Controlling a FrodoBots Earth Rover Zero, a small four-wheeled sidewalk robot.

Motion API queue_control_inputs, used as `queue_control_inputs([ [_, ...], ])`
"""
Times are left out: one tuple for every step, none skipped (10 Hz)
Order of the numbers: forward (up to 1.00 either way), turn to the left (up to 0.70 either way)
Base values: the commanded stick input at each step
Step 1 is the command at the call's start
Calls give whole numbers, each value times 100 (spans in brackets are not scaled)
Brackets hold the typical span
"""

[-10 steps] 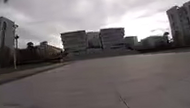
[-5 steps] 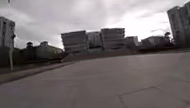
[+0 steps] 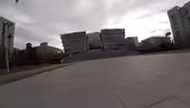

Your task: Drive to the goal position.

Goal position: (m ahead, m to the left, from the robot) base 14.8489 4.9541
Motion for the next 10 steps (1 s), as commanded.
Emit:
queue_control_inputs([
  [100,0],
  [100,0],
  [100,0],
  [100,0],
  [100,0],
  [100,0],
  [100,0],
  [100,0],
  [100,0],
  [100,0],
])
